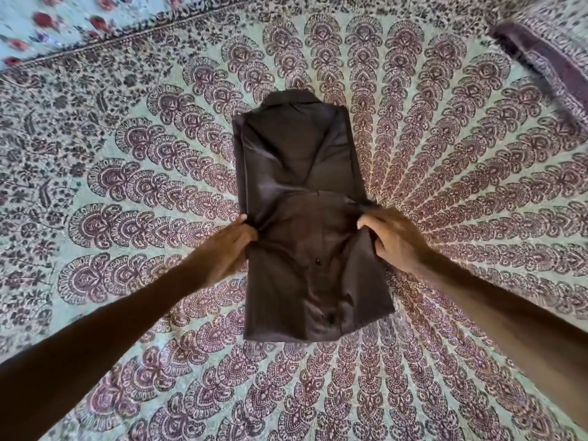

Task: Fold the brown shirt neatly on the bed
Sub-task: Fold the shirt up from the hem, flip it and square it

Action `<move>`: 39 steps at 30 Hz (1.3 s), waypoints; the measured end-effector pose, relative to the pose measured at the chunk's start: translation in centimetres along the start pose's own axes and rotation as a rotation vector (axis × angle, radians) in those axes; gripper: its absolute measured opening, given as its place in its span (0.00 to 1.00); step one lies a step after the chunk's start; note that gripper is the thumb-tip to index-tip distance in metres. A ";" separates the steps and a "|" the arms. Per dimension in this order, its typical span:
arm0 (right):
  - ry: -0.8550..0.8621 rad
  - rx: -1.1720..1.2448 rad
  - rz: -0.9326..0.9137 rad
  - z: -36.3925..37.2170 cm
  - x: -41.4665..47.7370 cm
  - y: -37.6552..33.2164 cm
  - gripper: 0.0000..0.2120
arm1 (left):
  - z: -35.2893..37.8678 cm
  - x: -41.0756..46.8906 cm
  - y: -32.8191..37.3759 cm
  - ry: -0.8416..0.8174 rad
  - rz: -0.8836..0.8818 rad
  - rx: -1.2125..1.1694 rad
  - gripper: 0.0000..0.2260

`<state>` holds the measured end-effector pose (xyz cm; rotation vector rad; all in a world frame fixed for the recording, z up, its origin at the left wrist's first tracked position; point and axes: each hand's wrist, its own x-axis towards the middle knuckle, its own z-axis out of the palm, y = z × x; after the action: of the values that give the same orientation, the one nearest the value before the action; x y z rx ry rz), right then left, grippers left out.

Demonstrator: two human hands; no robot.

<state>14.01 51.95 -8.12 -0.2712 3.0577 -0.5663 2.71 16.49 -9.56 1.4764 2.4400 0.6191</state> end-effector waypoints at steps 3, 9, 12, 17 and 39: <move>-0.056 0.573 0.420 -2.0 3.4 -0.5 0.12 | -1.7 2.6 1.6 0.234 -0.606 -0.600 0.06; -0.184 0.578 0.926 -2.4 12.1 2.5 0.16 | -3.8 9.6 -2.8 0.230 -0.977 -0.835 0.13; -0.119 0.557 1.000 -1.6 12.5 2.7 0.23 | -2.8 9.6 -4.2 0.176 -1.126 -0.615 0.17; 0.007 0.384 0.861 -0.3 11.1 1.9 0.20 | -2.3 9.7 -3.2 0.193 -1.203 -0.486 0.22; 0.207 0.333 1.001 0.6 9.5 -0.8 0.26 | -0.5 7.9 1.6 0.342 -1.212 -0.160 0.25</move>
<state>4.79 49.33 -8.32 1.2839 2.6648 -0.9815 0.03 23.95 -8.17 -0.3157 2.8027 0.7306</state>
